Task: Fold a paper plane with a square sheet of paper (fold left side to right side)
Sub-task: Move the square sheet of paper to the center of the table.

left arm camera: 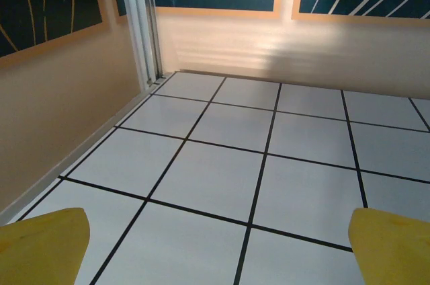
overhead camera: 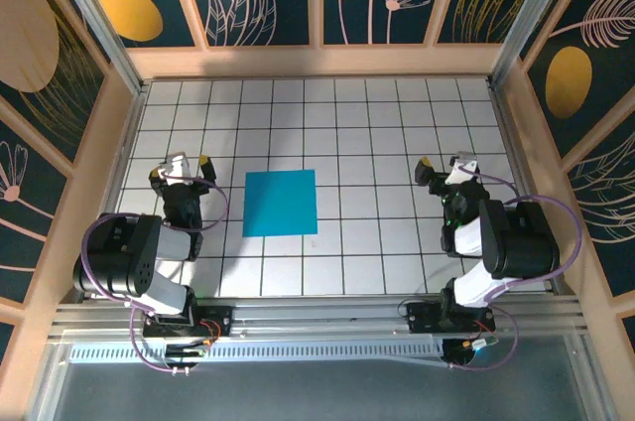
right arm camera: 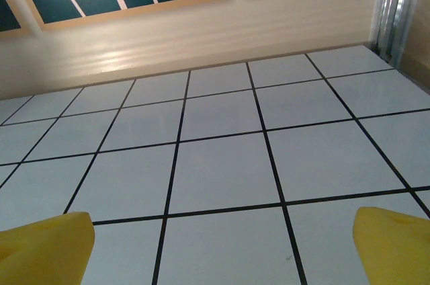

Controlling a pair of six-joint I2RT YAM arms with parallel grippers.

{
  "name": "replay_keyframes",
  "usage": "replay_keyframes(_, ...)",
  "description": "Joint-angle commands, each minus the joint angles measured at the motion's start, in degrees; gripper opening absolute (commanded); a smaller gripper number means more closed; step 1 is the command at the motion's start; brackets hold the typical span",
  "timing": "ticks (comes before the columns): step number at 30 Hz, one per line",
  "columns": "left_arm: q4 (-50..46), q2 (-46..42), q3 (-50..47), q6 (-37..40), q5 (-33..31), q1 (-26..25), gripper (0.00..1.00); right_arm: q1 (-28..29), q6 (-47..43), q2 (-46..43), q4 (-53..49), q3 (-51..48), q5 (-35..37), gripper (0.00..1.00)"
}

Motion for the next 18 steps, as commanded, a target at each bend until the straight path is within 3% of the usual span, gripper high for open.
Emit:
replay_keyframes(1, 1.93, 0.19, 0.56, -1.23, 0.85, 0.41, 0.99, 0.04, -0.20, 0.04, 0.76, 1.15, 1.23, 0.99)
replay_keyframes(18, 1.93, 0.14, 0.47, -1.27, 0.85, 0.42, 0.99, -0.22, 0.02, 0.03, 0.88, 1.20, 0.75, 0.99)
